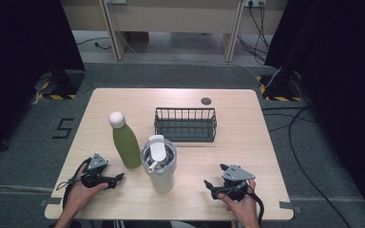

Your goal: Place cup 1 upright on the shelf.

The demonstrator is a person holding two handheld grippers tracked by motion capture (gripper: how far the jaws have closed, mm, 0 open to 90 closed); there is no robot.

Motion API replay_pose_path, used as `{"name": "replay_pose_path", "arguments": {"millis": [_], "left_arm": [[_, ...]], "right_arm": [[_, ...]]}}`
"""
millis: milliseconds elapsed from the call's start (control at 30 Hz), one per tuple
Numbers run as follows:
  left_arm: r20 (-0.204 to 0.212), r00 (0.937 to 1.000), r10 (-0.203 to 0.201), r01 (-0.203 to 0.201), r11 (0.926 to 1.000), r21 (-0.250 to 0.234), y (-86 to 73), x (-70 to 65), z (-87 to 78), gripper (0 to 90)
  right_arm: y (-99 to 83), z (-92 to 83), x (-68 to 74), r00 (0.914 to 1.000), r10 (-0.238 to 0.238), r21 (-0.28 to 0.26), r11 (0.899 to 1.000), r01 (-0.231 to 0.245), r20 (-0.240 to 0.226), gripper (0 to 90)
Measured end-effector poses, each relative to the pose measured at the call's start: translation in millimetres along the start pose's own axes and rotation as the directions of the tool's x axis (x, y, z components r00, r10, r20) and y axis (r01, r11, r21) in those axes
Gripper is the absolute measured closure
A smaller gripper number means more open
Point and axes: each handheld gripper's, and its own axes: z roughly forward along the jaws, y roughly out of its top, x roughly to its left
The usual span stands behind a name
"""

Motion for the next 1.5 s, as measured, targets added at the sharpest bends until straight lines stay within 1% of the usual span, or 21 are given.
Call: {"name": "replay_pose_path", "arguments": {"millis": [33, 233, 367, 667, 767, 800, 900, 1000, 1100, 1300, 1467, 1500], "left_arm": [[0.0, 1.0, 0.0, 0.0, 1.0, 0.0, 0.0, 0.0, 0.0, 11.5], [0.0, 1.0, 0.0, 0.0, 1.0, 0.0, 0.0, 0.0, 0.0, 11.5], [0.0, 1.0, 0.0, 0.0, 1.0, 0.0, 0.0, 0.0, 0.0, 11.5], [0.0, 1.0, 0.0, 0.0, 1.0, 0.0, 0.0, 0.0, 0.0, 11.5], [0.0, 1.0, 0.0, 0.0, 1.0, 0.0, 0.0, 0.0, 0.0, 11.5], [0.0, 1.0, 0.0, 0.0, 1.0, 0.0, 0.0, 0.0, 0.0, 11.5], [0.0, 1.0, 0.0, 0.0, 1.0, 0.0, 0.0, 0.0, 0.0, 11.5], [0.0, 1.0, 0.0, 0.0, 1.0, 0.0, 0.0, 0.0, 0.0, 11.5], [0.0, 1.0, 0.0, 0.0, 1.0, 0.0, 0.0, 0.0, 0.0, 11.5], [0.0, 1.0, -0.001, 0.001, 1.0, 0.0, 0.0, 0.0, 0.0, 11.5], [0.0, 1.0, -0.001, 0.001, 1.0, 0.0, 0.0, 0.0, 0.0, 11.5], [0.0, 1.0, -0.001, 0.001, 1.0, 0.0, 0.0, 0.0, 0.0, 11.5]], "right_arm": [[0.8, -0.3, 1.7, 1.0, 0.003, -0.001, 1.0, -0.003, -0.003, 15.5], [6.3, 0.5, 9.9, 0.9993, -0.022, -0.024, 0.999, 0.021, -0.031, 15.5], [9.3, 0.6, 14.1, 0.9986, -0.027, -0.035, 0.999, 0.025, -0.046, 15.5], [14.1, 4.7, 23.6, 0.9959, -0.048, -0.044, 0.998, 0.045, -0.077, 15.5], [15.7, 5.5, 26.8, 0.9948, -0.048, -0.049, 0.998, 0.043, -0.09, 15.5], [16.4, 5.5, 27.3, 0.994, -0.052, -0.055, 0.997, 0.047, -0.096, 15.5], [18.5, 5.7, 30.9, 0.9924, -0.047, -0.072, 0.997, 0.039, -0.114, 15.5], [20.1, 6.8, 34.5, 0.9906, -0.057, -0.079, 0.996, 0.047, -0.124, 15.5], [21.4, 7.6, 36.8, 0.9897, -0.056, -0.081, 0.996, 0.046, -0.132, 15.4], [27.8, 11.7, 44.1, 0.9856, -0.079, -0.097, 0.993, 0.065, -0.149, 15.4], [31.4, 13.6, 49.8, 0.9818, -0.085, -0.11, 0.992, 0.067, -0.17, 15.3], [32.3, 14.5, 50.9, 0.9807, -0.092, -0.114, 0.991, 0.073, -0.173, 15.3]]}}
